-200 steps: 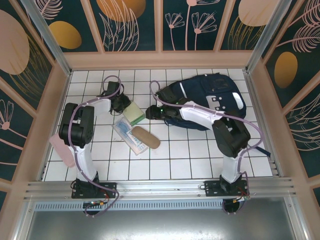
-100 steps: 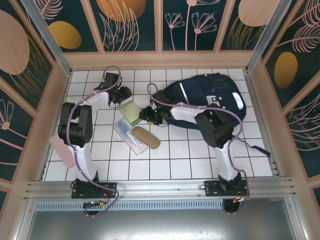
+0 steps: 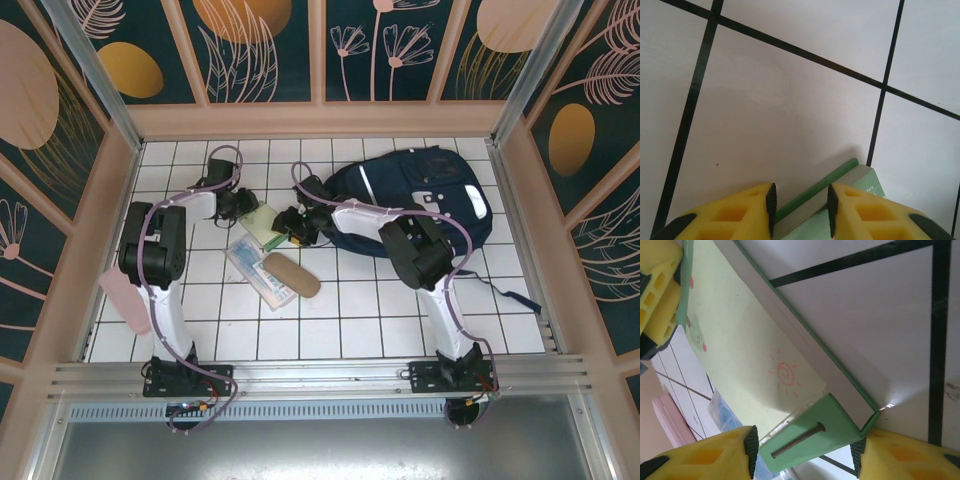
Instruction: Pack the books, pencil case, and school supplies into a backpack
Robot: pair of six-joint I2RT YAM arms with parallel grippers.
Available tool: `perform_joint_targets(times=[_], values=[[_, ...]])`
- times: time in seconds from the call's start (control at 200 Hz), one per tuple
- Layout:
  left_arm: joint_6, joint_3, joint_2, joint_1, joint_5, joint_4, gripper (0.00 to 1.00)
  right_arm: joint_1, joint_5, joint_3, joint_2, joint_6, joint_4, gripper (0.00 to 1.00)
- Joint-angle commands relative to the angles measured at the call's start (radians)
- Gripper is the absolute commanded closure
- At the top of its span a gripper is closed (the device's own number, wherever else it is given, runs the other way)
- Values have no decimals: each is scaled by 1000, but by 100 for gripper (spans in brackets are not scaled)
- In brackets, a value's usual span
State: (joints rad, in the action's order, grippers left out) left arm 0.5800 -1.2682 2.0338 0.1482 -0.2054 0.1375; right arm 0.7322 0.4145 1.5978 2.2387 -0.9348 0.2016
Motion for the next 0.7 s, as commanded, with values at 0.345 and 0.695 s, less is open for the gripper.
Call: perform_joint_targets(times=[0.345,0.695], values=[[201,285,-135,14,-201,-57,67,-51,-13,-9,20,-63,-187,47],[182,252,-122,14,-192,-30,65,-59,111,-143,-79,-52,-454,84]])
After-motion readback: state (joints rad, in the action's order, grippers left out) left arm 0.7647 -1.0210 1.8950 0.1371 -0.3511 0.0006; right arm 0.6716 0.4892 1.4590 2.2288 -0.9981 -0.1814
